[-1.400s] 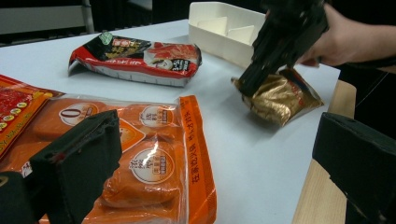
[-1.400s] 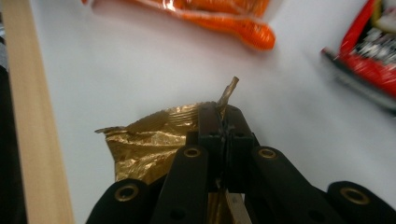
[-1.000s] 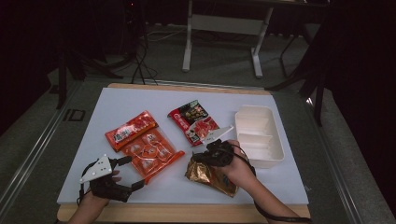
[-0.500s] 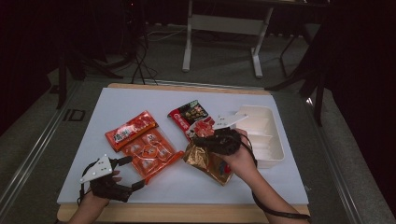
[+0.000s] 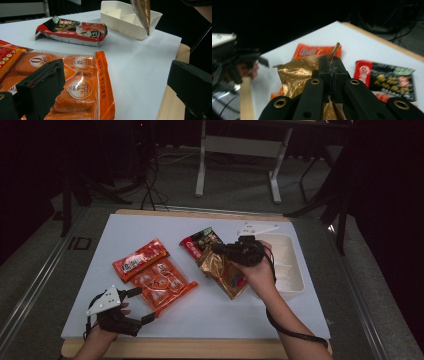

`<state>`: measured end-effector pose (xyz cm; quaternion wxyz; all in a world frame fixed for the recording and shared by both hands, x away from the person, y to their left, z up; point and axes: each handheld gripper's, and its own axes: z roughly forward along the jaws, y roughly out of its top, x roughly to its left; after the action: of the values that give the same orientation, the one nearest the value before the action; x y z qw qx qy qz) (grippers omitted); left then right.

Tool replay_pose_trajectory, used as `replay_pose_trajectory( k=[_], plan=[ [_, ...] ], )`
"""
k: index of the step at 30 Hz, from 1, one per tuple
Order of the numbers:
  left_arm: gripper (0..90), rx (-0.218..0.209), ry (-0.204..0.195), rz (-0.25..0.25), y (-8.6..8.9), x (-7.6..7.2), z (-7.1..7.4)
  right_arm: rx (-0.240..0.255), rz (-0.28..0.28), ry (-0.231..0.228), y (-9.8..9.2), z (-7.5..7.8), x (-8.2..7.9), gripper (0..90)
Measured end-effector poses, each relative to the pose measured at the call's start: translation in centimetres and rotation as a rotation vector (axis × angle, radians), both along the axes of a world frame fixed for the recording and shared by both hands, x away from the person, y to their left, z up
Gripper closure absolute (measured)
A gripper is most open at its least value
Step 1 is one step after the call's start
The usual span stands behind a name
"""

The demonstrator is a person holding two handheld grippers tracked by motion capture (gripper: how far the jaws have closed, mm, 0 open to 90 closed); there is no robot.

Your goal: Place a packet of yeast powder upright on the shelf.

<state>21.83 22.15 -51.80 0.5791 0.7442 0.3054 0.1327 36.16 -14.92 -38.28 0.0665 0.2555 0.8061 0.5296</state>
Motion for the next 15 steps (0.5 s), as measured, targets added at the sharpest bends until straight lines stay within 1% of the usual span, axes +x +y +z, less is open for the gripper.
replay_pose_trajectory(
  k=[2, 3, 7, 9, 10, 11, 12, 14, 15],
  plan=[
    [1.4, 0.000, 0.000, 0.001, 0.0, 0.0, 0.0, 0.020, -0.018, -0.009, -0.3, 0.5, 0.5, 89.0],
    [1.4, 0.000, -0.001, 0.001, 0.0, 0.0, 0.0, 0.031, -0.035, -0.015, -0.5, 0.7, 0.8, 89.0],
    [1.4, -0.003, -0.002, 0.001, 0.1, -0.1, 0.0, 0.075, -0.082, -0.018, -1.7, 1.5, 1.9, 89.0],
    [1.4, -0.001, -0.002, 0.000, 0.1, 0.0, 0.0, 0.088, -0.112, -0.025, -2.3, 1.8, 2.5, 89.0],
    [1.4, -0.001, -0.002, 0.000, 0.1, 0.0, 0.0, 0.088, -0.112, -0.025, -2.3, 1.8, 2.5, 89.0],
    [1.4, -0.001, -0.001, 0.000, 0.0, 0.0, 0.0, 0.095, -0.124, -0.024, -2.6, 1.9, 2.7, 88.9],
    [1.4, -0.001, 0.000, -0.001, 0.0, 0.0, 0.0, 0.114, -0.154, -0.026, -3.3, 2.1, 3.2, 89.0],
    [1.4, 0.000, 0.001, -0.001, 0.0, 0.0, 0.0, 0.135, -0.179, -0.021, -4.0, 2.3, 3.7, 89.0],
    [1.5, 0.000, 0.001, 0.000, 0.0, 0.0, 0.0, 0.146, -0.204, -0.027, -4.6, 2.4, 3.9, 88.9]
  ],
)
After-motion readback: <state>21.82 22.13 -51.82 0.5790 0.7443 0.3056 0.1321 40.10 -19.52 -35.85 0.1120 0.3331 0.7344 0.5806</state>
